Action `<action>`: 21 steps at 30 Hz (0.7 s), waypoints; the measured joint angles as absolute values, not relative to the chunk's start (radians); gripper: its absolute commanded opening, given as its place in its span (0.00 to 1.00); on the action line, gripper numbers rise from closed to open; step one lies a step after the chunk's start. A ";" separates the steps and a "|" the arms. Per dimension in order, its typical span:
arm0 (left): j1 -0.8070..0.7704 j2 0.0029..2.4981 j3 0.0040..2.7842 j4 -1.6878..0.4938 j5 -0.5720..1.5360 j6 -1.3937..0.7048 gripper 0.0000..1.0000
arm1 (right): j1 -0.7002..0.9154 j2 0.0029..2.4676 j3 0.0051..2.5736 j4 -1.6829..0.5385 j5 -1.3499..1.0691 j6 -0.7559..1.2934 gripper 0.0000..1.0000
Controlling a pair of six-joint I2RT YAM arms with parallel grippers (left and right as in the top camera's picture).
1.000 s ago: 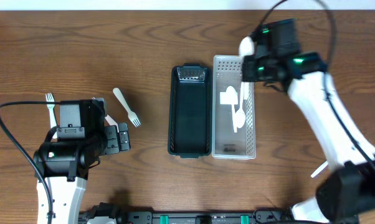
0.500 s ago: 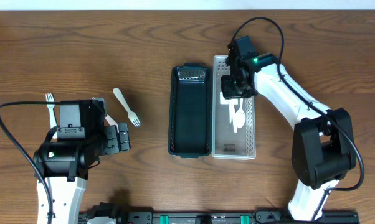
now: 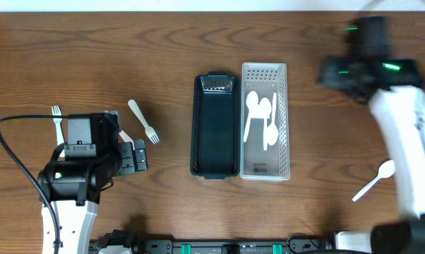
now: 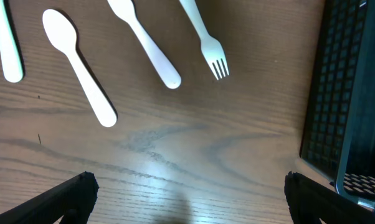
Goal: Pack container
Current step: 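Place the third spoon into the white basket and release, then grasp the last white spoon with the right gripper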
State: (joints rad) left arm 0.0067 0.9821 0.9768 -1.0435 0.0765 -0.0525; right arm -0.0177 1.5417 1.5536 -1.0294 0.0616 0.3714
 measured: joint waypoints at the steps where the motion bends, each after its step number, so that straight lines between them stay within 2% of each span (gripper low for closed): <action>1: 0.007 0.982 0.977 -1.044 0.076 -0.052 0.98 | -0.089 1.505 1.559 -1.068 0.073 0.396 0.92; 3: 0.007 0.982 0.977 -1.044 0.076 -0.052 0.98 | -0.218 1.461 1.561 -1.133 0.097 0.427 0.98; 9: 0.007 0.982 0.977 -1.043 0.076 -0.052 0.98 | -0.490 1.478 1.458 -1.128 0.103 0.445 0.99; 14: 0.007 0.982 0.977 -1.044 0.076 -0.052 0.98 | -0.584 1.529 1.251 -0.991 0.052 0.420 0.99; 21: 0.007 0.982 0.977 -1.044 0.076 -0.052 0.98 | -0.604 1.589 1.007 -0.814 0.015 0.397 0.99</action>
